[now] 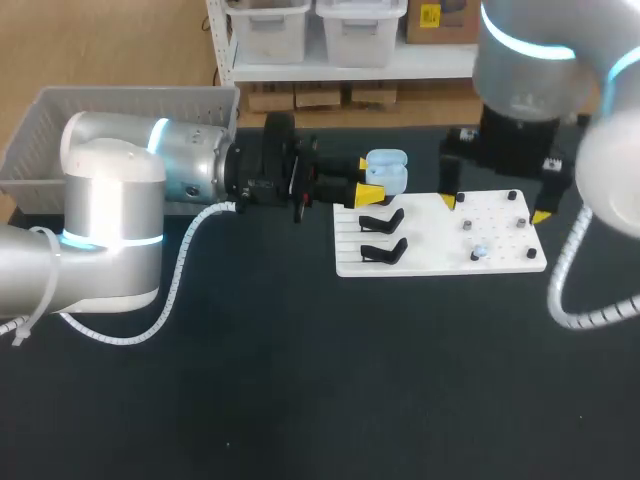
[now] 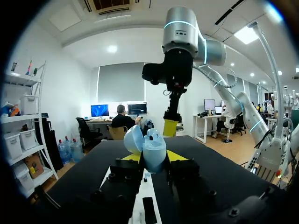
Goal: Pick up each earbud case from the left stands, insert the matching earbuds, close the lid, and place the case in the box.
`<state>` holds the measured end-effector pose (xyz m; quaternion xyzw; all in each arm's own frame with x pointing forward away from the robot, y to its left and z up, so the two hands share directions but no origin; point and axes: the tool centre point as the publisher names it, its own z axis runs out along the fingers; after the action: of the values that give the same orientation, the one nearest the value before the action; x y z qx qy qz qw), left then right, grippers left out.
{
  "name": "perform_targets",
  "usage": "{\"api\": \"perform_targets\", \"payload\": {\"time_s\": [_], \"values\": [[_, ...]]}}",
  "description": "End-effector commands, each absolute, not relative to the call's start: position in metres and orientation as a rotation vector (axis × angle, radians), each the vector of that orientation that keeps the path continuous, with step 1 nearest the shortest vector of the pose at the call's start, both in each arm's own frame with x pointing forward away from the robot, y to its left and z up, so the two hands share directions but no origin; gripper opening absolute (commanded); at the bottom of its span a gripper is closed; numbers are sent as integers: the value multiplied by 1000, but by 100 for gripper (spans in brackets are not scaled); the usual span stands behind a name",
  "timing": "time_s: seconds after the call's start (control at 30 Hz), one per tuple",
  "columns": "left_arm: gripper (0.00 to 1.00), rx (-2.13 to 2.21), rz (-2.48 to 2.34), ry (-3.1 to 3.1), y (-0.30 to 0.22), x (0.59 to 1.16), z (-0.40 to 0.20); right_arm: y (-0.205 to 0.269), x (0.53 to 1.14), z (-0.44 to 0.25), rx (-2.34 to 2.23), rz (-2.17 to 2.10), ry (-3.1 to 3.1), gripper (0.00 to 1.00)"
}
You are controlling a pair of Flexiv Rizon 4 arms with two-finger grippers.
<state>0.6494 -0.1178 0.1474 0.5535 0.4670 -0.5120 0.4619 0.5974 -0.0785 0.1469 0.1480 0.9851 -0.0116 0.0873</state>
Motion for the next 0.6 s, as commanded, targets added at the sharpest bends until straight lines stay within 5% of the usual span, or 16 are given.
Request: {"api": "perform_targets", "payload": {"time_s": [0.03, 0.27, 0.6], "values": [[0, 1356, -1254, 1146, -118, 648, 146, -85, 604, 125, 428, 81, 2915, 100], [0, 1356, -1254, 1146, -118, 648, 146, -91, 609, 104, 431, 101, 2903, 100], [0, 1356, -1254, 1146, -118, 648, 146, -95, 629, 68, 458, 141, 2931, 73]]}}
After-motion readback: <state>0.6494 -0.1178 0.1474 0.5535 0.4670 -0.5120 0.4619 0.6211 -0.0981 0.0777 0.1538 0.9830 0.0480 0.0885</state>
